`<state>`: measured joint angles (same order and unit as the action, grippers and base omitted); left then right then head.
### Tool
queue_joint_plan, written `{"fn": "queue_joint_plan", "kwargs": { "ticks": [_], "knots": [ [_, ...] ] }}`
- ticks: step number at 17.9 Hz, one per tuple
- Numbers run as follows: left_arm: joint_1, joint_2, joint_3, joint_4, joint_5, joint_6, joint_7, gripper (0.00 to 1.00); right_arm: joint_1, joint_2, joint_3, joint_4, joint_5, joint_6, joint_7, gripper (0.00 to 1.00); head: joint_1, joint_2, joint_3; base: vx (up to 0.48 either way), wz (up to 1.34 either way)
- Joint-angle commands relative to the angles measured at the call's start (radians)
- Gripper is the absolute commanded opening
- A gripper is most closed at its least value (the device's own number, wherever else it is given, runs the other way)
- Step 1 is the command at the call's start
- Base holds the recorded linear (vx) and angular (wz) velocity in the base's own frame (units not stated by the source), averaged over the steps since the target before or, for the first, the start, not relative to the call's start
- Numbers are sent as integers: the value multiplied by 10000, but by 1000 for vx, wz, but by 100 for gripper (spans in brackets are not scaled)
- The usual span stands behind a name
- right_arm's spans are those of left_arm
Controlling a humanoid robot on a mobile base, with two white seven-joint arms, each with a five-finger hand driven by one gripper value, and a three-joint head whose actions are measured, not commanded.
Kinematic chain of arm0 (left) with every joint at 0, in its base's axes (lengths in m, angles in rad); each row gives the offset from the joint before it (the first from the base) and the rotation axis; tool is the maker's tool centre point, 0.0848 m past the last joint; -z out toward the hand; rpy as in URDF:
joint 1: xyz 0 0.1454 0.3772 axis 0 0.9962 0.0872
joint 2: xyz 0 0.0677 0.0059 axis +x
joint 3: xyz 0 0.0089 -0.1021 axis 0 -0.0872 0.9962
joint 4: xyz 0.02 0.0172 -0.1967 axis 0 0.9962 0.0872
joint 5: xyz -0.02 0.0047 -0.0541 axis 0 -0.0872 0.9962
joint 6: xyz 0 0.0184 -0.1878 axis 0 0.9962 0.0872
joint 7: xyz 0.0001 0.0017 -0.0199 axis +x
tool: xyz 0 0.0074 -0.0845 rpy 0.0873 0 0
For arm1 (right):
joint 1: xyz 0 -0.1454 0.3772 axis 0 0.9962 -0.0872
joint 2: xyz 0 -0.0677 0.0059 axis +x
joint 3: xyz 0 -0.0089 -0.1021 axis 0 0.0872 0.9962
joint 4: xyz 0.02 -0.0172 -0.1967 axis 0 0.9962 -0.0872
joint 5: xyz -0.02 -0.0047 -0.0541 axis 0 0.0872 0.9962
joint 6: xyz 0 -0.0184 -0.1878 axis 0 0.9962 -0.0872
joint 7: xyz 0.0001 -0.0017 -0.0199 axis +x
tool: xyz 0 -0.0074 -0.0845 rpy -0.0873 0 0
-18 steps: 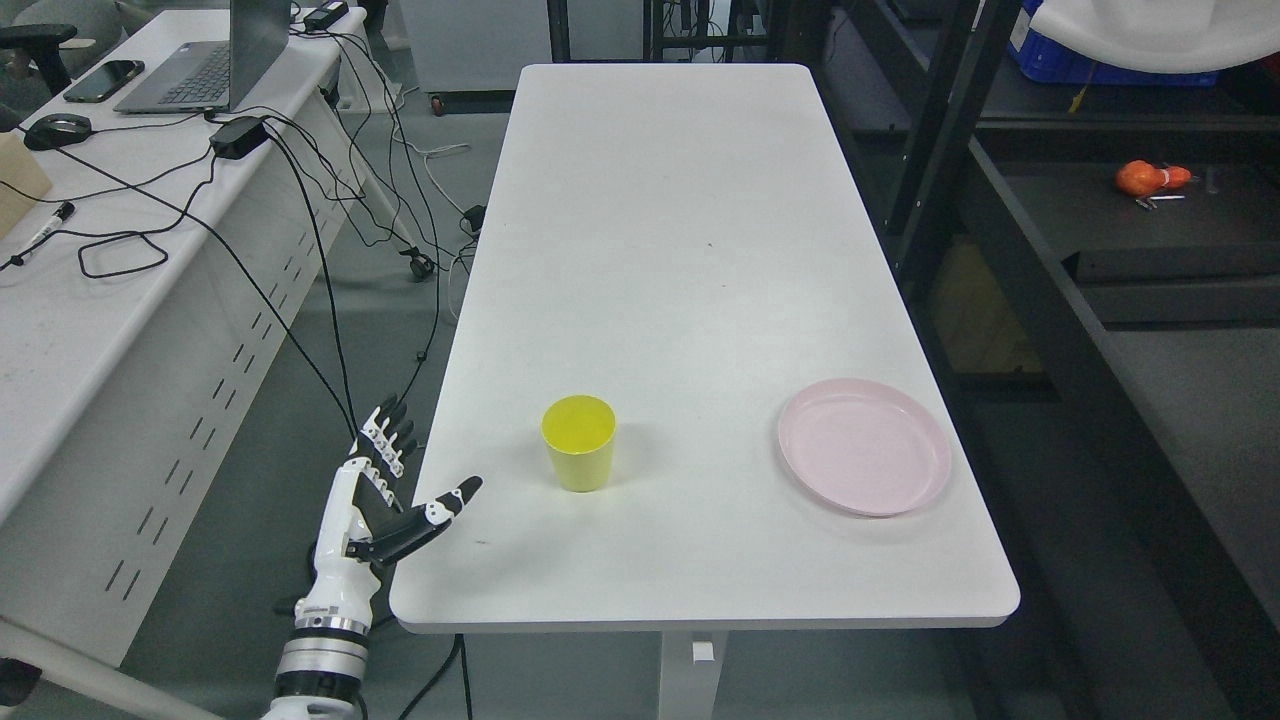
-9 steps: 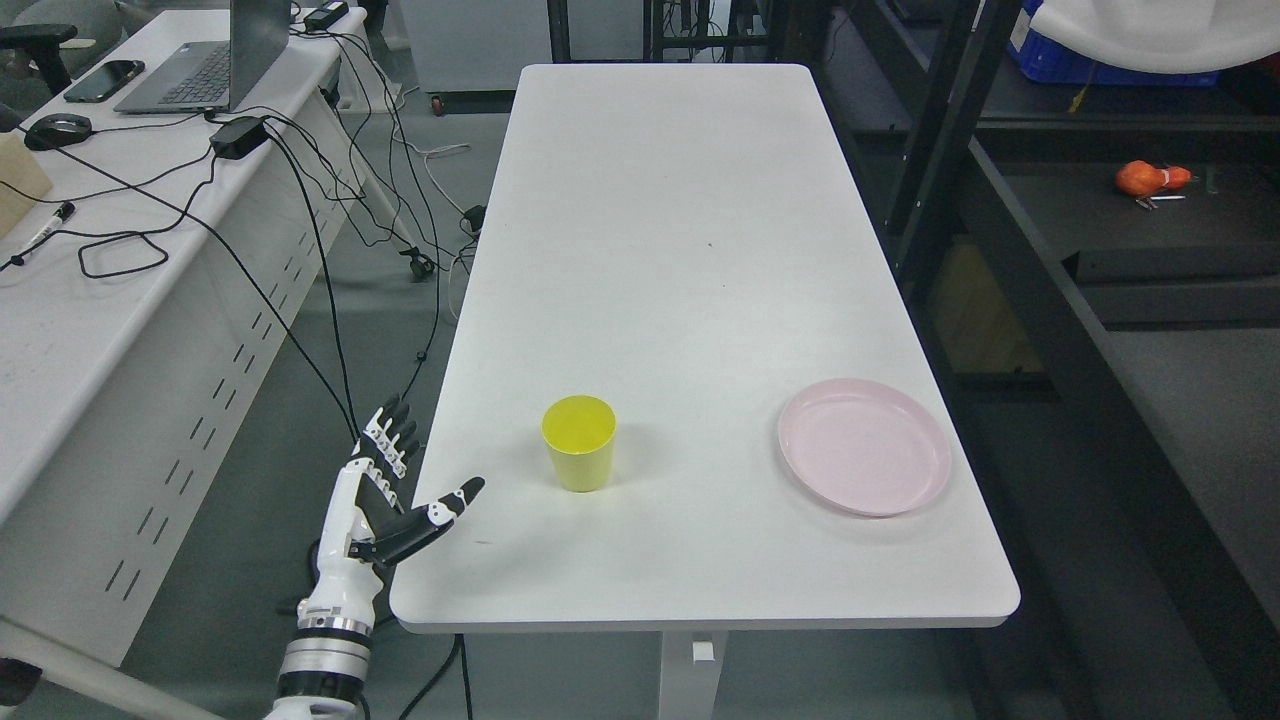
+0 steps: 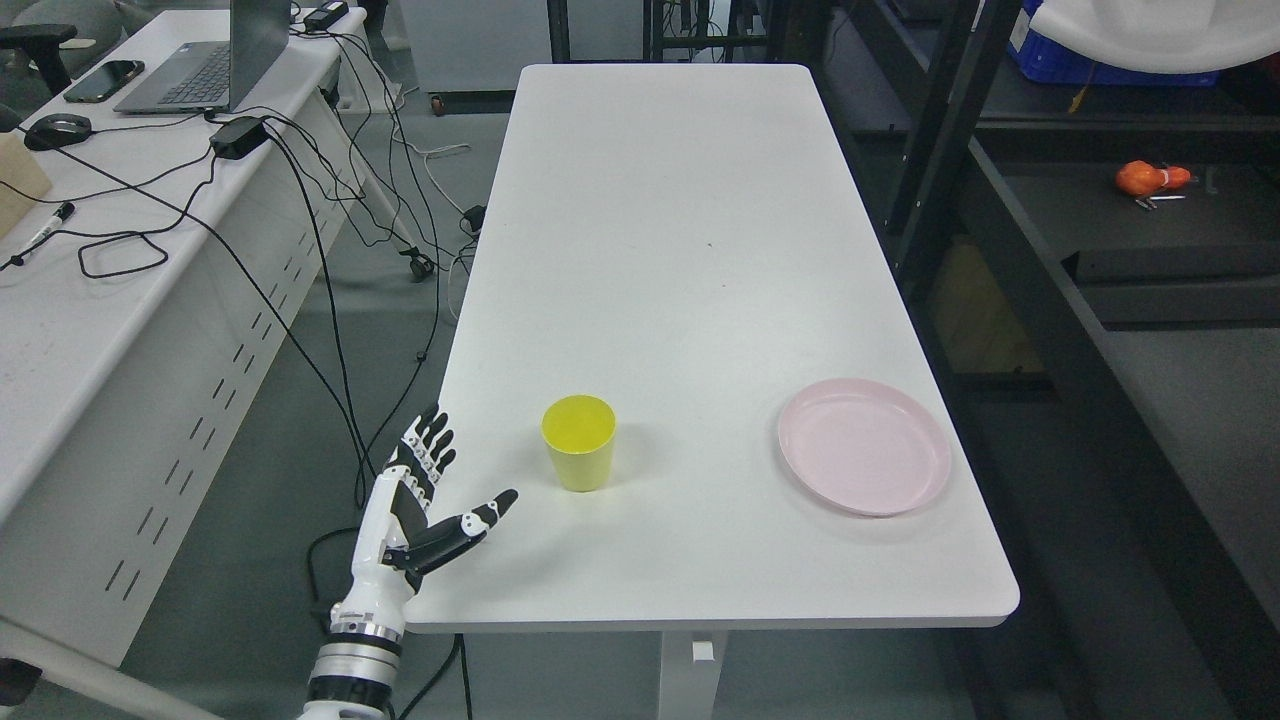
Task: Place yellow IKEA cup on middle right shelf
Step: 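Reach the left hand toward the yellow cup on the table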
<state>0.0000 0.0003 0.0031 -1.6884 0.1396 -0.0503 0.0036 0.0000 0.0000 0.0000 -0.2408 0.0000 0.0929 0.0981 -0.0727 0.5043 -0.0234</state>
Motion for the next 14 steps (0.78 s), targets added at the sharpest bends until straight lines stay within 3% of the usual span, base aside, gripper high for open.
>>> {"fn": "queue_joint_plan", "kwargs": {
  "ticks": [1, 14],
  "knots": [
    [-459, 171, -722, 914, 0, -3, -5, 99, 107, -175, 169, 0, -245, -8, -2147, 99, 0, 0, 0, 0, 0],
    [-1503, 171, -2147, 2079, -31, 273, 10, 99, 107, -175, 169, 0, -245, -8, -2147, 99, 0, 0, 0, 10, 4]
  ]
}}
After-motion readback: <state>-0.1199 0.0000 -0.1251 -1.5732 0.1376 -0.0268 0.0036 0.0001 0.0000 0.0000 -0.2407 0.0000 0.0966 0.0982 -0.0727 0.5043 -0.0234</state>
